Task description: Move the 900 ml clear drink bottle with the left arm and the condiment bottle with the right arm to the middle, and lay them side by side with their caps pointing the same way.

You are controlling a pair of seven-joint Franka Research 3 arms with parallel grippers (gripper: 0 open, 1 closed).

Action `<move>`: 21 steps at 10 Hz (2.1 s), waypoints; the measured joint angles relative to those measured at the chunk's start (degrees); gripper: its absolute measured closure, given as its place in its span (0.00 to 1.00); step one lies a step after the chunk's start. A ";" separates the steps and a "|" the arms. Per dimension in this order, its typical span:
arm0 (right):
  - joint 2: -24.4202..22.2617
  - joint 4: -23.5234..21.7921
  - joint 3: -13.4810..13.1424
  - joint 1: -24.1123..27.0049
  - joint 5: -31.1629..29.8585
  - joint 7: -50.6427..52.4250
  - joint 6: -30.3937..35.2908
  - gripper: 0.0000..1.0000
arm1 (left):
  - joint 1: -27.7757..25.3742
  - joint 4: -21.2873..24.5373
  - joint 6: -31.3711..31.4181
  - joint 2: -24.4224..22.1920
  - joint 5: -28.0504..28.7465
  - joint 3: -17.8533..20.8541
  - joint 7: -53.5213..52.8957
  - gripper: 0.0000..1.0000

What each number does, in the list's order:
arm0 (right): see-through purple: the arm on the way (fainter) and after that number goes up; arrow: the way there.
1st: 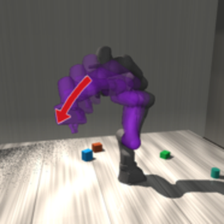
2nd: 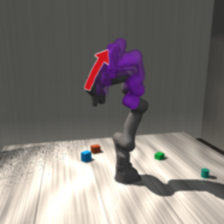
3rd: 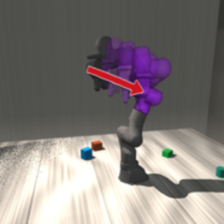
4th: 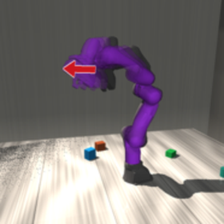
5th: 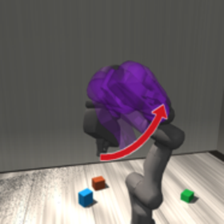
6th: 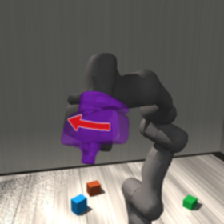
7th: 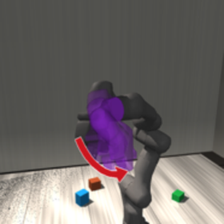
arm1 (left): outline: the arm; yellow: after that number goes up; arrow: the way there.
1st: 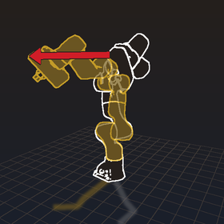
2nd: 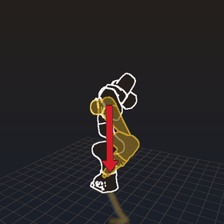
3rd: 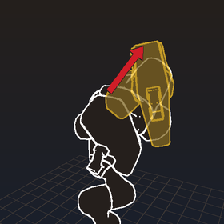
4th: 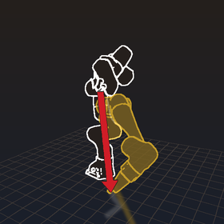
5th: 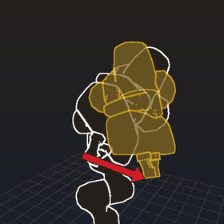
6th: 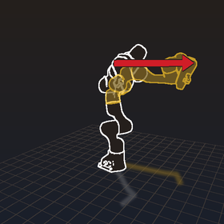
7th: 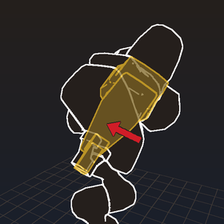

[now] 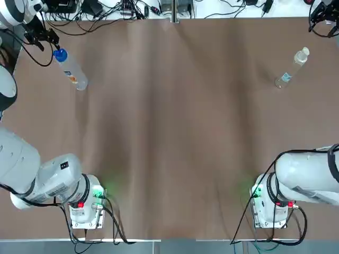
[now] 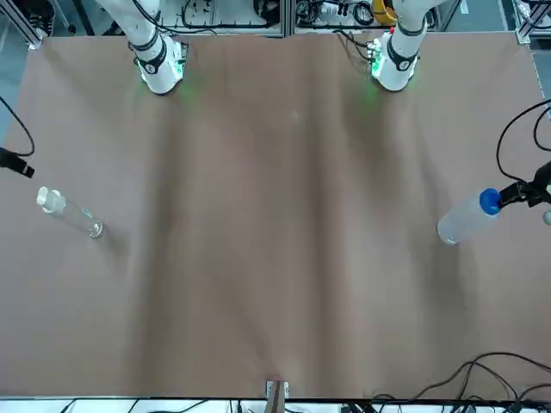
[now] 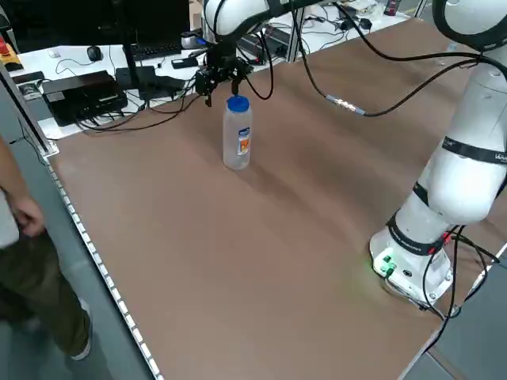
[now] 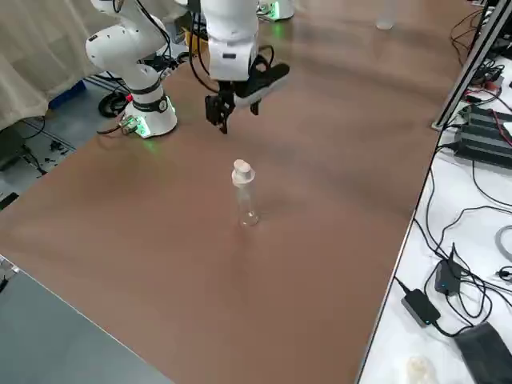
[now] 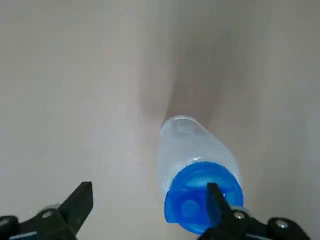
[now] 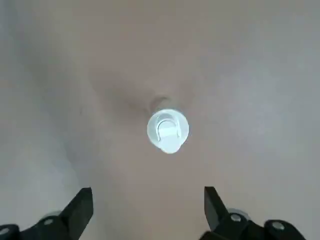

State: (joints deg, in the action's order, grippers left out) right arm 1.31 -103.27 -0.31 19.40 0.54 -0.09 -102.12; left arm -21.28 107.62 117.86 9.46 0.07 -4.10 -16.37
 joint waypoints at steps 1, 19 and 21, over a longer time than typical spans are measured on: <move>0.13 -1.51 0.00 0.40 0.00 0.41 -1.81 0.02 | 0.09 0.04 0.00 0.00 -0.18 -0.43 -0.08 0.00; 8.06 -4.61 0.15 0.55 -1.81 5.08 -9.70 0.45 | 0.27 7.05 4.72 -2.16 -1.12 -3.03 -0.10 0.17; 8.10 -4.63 0.12 0.61 -1.90 5.08 -9.80 0.67 | 0.28 7.10 4.72 -2.48 -1.51 -3.11 -0.12 0.28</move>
State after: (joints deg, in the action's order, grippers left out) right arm 9.41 -107.89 -0.20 20.02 -1.36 4.99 -111.92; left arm -21.00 114.72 122.58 6.99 -1.43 -7.21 -16.49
